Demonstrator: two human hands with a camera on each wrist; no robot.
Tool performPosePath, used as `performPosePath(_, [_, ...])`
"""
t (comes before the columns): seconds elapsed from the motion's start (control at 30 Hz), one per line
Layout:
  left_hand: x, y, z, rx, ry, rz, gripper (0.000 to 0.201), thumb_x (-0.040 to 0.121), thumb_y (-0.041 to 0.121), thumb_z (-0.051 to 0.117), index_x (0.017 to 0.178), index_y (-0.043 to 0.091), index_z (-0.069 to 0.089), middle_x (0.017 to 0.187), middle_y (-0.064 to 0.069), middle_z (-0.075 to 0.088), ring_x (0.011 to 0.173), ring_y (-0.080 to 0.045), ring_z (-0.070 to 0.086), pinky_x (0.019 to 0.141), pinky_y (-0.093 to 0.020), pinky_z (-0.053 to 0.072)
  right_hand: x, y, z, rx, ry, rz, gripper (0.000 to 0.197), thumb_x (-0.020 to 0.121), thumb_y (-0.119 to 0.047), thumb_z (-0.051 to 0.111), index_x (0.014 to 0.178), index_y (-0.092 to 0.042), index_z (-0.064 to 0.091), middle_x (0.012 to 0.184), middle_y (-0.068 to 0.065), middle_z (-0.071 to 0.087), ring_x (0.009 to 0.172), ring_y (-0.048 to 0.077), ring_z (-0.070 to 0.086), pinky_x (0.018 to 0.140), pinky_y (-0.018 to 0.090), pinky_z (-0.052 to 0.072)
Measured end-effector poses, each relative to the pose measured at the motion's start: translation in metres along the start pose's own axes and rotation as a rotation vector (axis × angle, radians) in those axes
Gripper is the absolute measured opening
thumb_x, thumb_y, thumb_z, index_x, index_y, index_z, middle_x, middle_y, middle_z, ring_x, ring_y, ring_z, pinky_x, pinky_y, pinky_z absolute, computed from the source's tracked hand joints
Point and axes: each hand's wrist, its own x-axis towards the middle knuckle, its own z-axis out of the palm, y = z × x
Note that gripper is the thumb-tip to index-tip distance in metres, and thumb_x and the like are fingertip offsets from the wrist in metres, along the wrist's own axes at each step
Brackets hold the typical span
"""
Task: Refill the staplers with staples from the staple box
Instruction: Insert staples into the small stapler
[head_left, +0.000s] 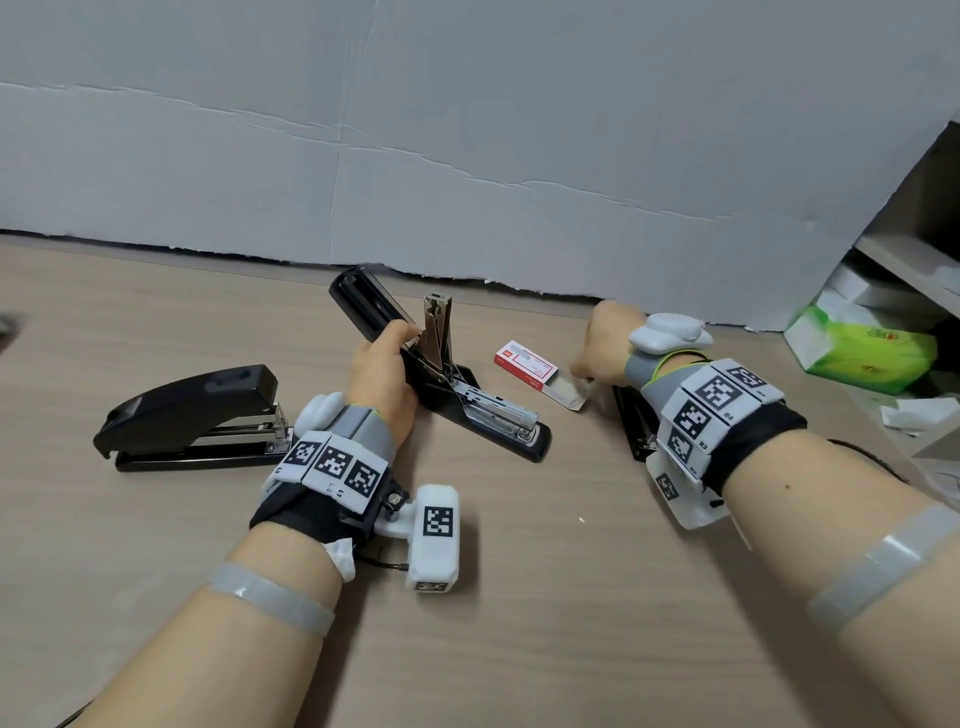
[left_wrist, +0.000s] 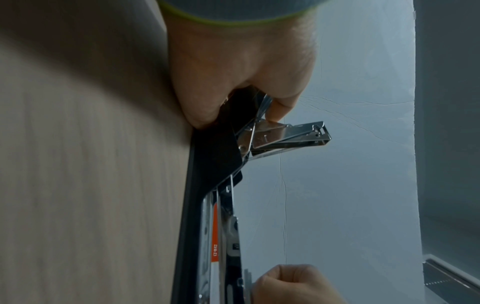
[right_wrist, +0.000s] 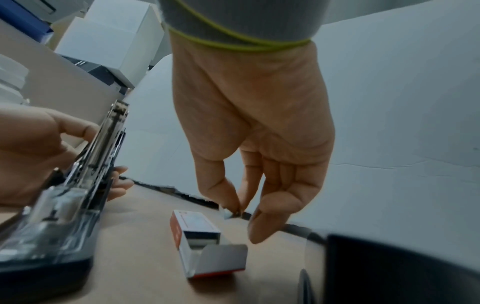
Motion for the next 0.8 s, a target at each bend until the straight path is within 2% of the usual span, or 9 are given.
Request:
performPosePath(0.1, [-0.001, 0.001, 0.001, 0.014, 0.020, 0.002, 0.029, 0.059, 0.020, 0.067, 0.084, 0.009, 0.056, 0.072, -0.008, 0.055, 0.069, -0.027, 0.055, 0.076, -0.045, 0.048, -0.003, 0.001, -0.005, 0.165, 0.042, -0.030, 0.009, 0.064, -0.017, 0.065, 0.057, -0.012, 0.060, 0.060, 0.004, 0.072, 0.058, 0.025, 0.066, 0.061, 0.029, 0.055])
performPosePath(0.17, [0.000, 0.002, 0.000, 0.018, 0.035, -0.002, 0.039, 0.054, 0.023, 0.069, 0.088, 0.009, 0.056, 0.077, -0.009, 0.055, 0.072, -0.028, 0.055, 0.077, -0.044, 0.048, -0.006, -0.001, -0.006, 0.339, 0.033, -0.054, 0.013, 0.067, -0.016, 0.066, 0.056, -0.014, 0.059, 0.059, 0.005, 0.074, 0.057, 0.022, 0.069, 0.065, 0.032, 0.057])
performPosePath(0.27, [0.001, 0.001, -0.001, 0.019, 0.032, -0.012, 0.050, 0.049, 0.027, 0.070, 0.093, 0.009, 0.056, 0.082, -0.010, 0.055, 0.076, -0.029, 0.056, 0.080, -0.047, 0.050, -0.019, -0.007, -0.005, 0.673, -0.087, -0.134, 0.011, 0.078, -0.012, 0.066, 0.077, -0.009, 0.056, 0.065, 0.011, 0.075, 0.067, 0.027, 0.075, 0.063, 0.034, 0.054])
performPosePath(0.33, [0.001, 0.000, 0.000, 0.014, 0.020, -0.009, 0.047, 0.049, 0.026, 0.070, 0.090, 0.009, 0.057, 0.077, -0.009, 0.055, 0.073, -0.029, 0.056, 0.079, -0.047, 0.050, -0.026, -0.010, -0.003, 0.799, -0.136, -0.193, 0.011, 0.081, -0.007, 0.065, 0.082, -0.007, 0.054, 0.067, 0.013, 0.075, 0.070, 0.030, 0.076, 0.056, 0.033, 0.051])
performPosePath(0.43, [0.000, 0.002, 0.001, 0.021, 0.011, -0.004, 0.039, 0.048, 0.025, 0.069, 0.082, 0.010, 0.057, 0.072, -0.008, 0.056, 0.074, -0.030, 0.055, 0.078, -0.046, 0.049, -0.037, -0.015, -0.004, 0.907, -0.169, -0.206, 0.009, 0.082, 0.001, 0.059, 0.089, -0.003, 0.056, 0.065, 0.013, 0.069, 0.055, 0.025, 0.071, 0.042, 0.024, 0.045])
performPosePath(0.57, [0.000, 0.002, 0.001, 0.012, 0.024, -0.013, 0.050, 0.047, 0.026, 0.070, 0.091, 0.009, 0.056, 0.076, -0.009, 0.056, 0.075, -0.031, 0.056, 0.080, -0.048, 0.050, -0.042, -0.019, 0.001, 0.943, -0.216, -0.155, 0.024, 0.089, 0.004, 0.047, 0.109, -0.002, 0.058, 0.071, 0.015, 0.064, 0.032, 0.009, 0.055, 0.034, 0.014, 0.035])
performPosePath(0.63, [0.000, 0.002, 0.001, 0.007, 0.024, -0.009, 0.049, 0.047, 0.025, 0.070, 0.091, 0.009, 0.055, 0.077, -0.009, 0.055, 0.075, -0.030, 0.056, 0.080, -0.049, 0.050, -0.040, -0.021, 0.005, 0.954, -0.237, -0.130, 0.020, 0.092, -0.001, 0.048, 0.107, -0.002, 0.061, 0.073, 0.015, 0.066, 0.031, 0.008, 0.053, 0.034, 0.014, 0.032])
performPosePath(0.7, [-0.001, 0.002, 0.001, 0.010, 0.010, -0.009, 0.043, 0.050, 0.025, 0.070, 0.088, 0.009, 0.055, 0.074, -0.009, 0.055, 0.074, -0.031, 0.056, 0.078, -0.048, 0.049, -0.038, -0.023, 0.008, 1.018, -0.267, -0.100, 0.011, 0.091, -0.003, 0.052, 0.095, -0.003, 0.062, 0.072, 0.015, 0.068, 0.032, 0.010, 0.052, 0.037, 0.017, 0.029])
performPosePath(0.8, [-0.001, 0.002, 0.001, 0.012, 0.001, -0.007, 0.042, 0.053, 0.024, 0.069, 0.089, 0.008, 0.054, 0.071, -0.009, 0.054, 0.068, -0.029, 0.055, 0.075, -0.047, 0.048, -0.035, -0.025, 0.013, 1.215, -0.296, -0.068, 0.012, 0.090, 0.004, 0.053, 0.082, 0.000, 0.062, 0.080, 0.017, 0.065, 0.047, 0.012, 0.060, 0.036, 0.019, 0.035])
